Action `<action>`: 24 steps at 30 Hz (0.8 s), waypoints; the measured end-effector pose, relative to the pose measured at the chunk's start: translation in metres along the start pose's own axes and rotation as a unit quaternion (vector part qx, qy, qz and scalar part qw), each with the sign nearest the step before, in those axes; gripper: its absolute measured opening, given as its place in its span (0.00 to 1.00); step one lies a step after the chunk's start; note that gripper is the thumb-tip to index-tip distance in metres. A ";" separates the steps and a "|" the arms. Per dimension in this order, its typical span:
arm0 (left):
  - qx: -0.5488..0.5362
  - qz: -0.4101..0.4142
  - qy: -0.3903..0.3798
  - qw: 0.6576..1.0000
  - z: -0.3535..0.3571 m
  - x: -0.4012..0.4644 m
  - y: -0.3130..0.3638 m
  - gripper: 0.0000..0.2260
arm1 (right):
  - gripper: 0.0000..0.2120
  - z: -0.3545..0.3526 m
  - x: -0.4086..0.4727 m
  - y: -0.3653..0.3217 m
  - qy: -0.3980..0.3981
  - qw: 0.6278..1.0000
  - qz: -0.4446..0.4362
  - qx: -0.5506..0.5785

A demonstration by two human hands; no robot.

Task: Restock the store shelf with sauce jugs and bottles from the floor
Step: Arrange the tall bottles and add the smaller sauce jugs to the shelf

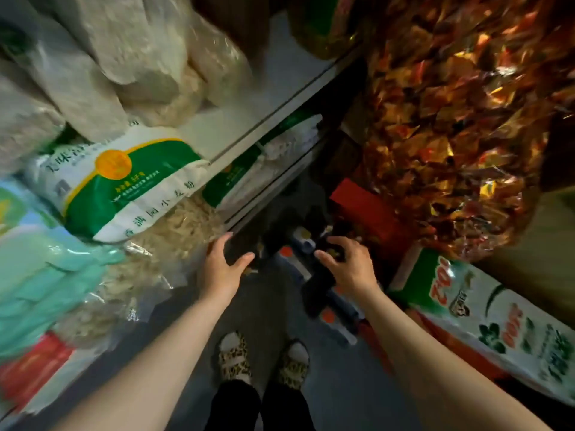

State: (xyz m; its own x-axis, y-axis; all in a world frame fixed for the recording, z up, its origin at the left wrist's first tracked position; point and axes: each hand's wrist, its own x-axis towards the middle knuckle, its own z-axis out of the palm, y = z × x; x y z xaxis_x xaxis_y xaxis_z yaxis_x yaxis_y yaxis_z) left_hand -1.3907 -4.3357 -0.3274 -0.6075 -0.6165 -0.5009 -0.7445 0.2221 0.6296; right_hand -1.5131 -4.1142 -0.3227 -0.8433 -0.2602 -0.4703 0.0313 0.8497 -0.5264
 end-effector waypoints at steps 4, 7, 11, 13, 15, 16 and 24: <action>-0.042 -0.051 -0.012 0.998 0.039 0.037 -0.067 0.28 | 0.23 0.072 0.033 0.023 -0.043 0.999 0.005 0.029; -0.068 -0.070 -0.027 0.995 0.065 0.066 -0.117 0.28 | 0.24 0.130 0.058 0.037 -0.062 0.996 0.016 0.058; -0.109 -0.085 -0.040 0.990 0.096 0.101 -0.179 0.26 | 0.25 0.205 0.087 0.056 -0.083 0.991 0.033 0.103; -0.125 -0.082 -0.043 0.988 0.110 0.115 -0.206 0.25 | 0.22 0.239 0.096 0.066 -0.088 0.989 0.039 0.113; -0.140 -0.073 -0.047 0.986 0.124 0.128 -0.233 0.24 | 0.21 0.273 0.104 0.079 -0.091 0.986 0.048 0.129; -0.145 -0.071 -0.049 0.986 0.130 0.133 -0.247 0.24 | 0.20 0.289 0.108 0.088 -0.094 0.984 0.056 0.140; -0.193 -0.070 -0.053 0.977 0.178 0.157 -0.330 0.22 | 0.20 0.375 0.118 0.146 -0.107 0.965 0.088 0.225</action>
State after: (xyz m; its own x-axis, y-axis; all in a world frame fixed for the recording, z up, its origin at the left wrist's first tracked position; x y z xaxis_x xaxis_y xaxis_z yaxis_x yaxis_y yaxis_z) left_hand -1.2893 -4.3711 -0.7196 -0.5467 -0.5348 -0.6442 -0.6752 -0.1735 0.7170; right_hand -1.4064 -4.1929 -0.7208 -0.6751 -0.2599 -0.6904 0.4337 0.6173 -0.6564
